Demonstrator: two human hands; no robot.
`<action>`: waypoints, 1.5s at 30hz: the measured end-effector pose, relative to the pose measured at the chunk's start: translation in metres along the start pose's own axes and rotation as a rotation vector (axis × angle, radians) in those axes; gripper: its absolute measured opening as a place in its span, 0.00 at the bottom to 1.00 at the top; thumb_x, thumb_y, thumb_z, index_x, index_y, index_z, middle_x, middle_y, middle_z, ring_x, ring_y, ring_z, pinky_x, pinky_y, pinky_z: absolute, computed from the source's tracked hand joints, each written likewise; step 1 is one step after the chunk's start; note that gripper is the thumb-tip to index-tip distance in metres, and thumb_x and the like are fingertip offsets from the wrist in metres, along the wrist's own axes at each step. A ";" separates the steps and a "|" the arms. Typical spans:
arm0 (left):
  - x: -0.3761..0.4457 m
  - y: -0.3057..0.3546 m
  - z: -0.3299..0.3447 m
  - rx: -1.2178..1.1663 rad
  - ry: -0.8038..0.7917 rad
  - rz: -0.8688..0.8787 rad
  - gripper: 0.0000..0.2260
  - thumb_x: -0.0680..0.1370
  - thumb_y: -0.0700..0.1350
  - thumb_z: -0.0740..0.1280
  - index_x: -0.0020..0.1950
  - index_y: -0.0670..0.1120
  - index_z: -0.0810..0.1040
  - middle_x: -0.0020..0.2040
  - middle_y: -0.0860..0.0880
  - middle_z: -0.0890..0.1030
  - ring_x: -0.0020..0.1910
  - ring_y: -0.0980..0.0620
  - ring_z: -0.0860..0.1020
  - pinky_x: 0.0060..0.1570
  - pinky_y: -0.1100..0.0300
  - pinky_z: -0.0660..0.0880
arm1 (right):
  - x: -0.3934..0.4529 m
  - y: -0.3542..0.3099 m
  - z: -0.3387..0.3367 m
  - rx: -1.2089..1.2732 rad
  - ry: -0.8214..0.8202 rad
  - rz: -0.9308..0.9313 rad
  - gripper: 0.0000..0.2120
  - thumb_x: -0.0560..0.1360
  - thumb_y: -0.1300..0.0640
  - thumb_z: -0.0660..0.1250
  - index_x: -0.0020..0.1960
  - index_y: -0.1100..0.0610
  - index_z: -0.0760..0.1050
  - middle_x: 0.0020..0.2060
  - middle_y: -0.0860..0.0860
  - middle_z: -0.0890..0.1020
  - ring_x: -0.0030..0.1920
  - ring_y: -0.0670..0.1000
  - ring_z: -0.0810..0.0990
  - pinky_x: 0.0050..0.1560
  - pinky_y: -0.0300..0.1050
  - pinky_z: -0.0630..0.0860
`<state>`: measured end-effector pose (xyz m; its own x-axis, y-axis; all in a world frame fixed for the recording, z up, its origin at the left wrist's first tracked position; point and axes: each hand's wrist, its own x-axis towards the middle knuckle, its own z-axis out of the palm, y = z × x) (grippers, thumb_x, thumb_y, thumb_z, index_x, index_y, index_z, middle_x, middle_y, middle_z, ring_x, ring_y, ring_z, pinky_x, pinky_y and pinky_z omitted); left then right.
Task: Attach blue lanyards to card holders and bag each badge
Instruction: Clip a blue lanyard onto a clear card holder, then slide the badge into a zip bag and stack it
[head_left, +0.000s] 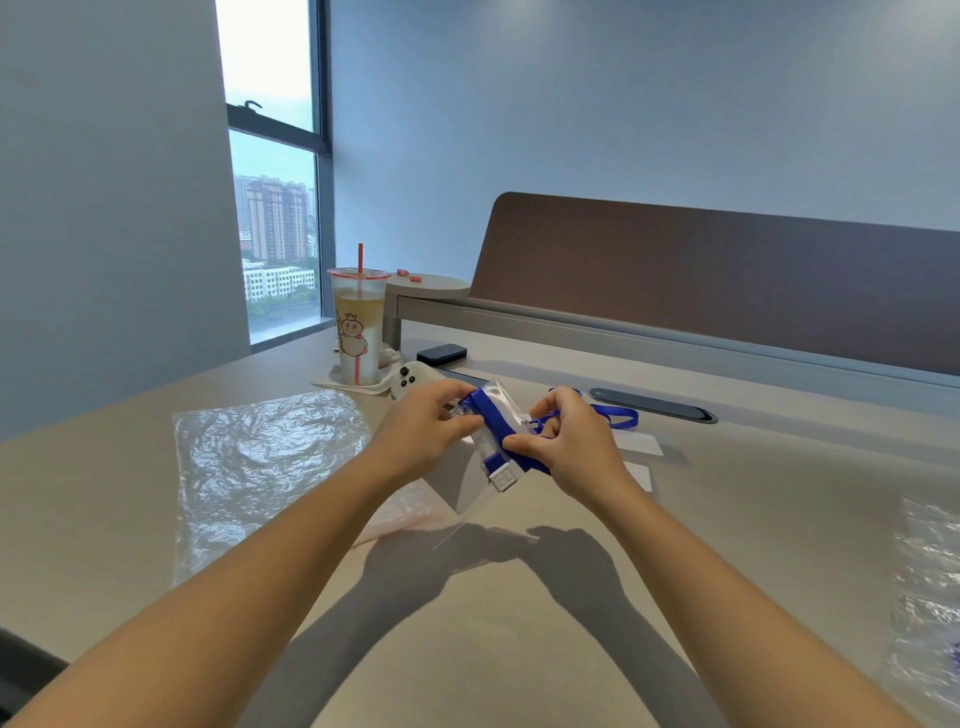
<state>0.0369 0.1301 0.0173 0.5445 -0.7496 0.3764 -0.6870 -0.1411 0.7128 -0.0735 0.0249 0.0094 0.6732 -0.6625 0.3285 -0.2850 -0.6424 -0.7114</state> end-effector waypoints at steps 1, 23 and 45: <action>0.000 0.000 -0.001 0.015 -0.019 0.015 0.13 0.77 0.42 0.62 0.61 0.45 0.74 0.59 0.46 0.77 0.49 0.53 0.72 0.45 0.61 0.71 | 0.000 0.000 -0.001 -0.061 -0.003 -0.013 0.15 0.69 0.51 0.70 0.47 0.53 0.65 0.41 0.51 0.75 0.44 0.50 0.76 0.43 0.46 0.74; 0.000 0.002 -0.002 0.089 -0.127 0.078 0.11 0.76 0.43 0.64 0.56 0.43 0.76 0.52 0.43 0.79 0.44 0.53 0.72 0.39 0.64 0.70 | -0.006 0.000 -0.001 0.347 -0.390 0.115 0.12 0.71 0.65 0.67 0.46 0.51 0.68 0.43 0.47 0.75 0.47 0.50 0.75 0.42 0.37 0.75; -0.078 -0.092 -0.074 0.430 -0.122 -0.322 0.17 0.74 0.49 0.67 0.61 0.47 0.74 0.67 0.48 0.72 0.65 0.49 0.70 0.63 0.58 0.65 | -0.021 -0.015 0.045 0.302 -0.050 -0.020 0.08 0.72 0.66 0.66 0.51 0.66 0.76 0.42 0.57 0.77 0.42 0.55 0.73 0.44 0.46 0.73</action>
<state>0.0937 0.2494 -0.0339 0.7176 -0.6907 0.0892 -0.6432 -0.6081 0.4653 -0.0524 0.0660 -0.0146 0.7112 -0.6264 0.3190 -0.0606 -0.5067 -0.8600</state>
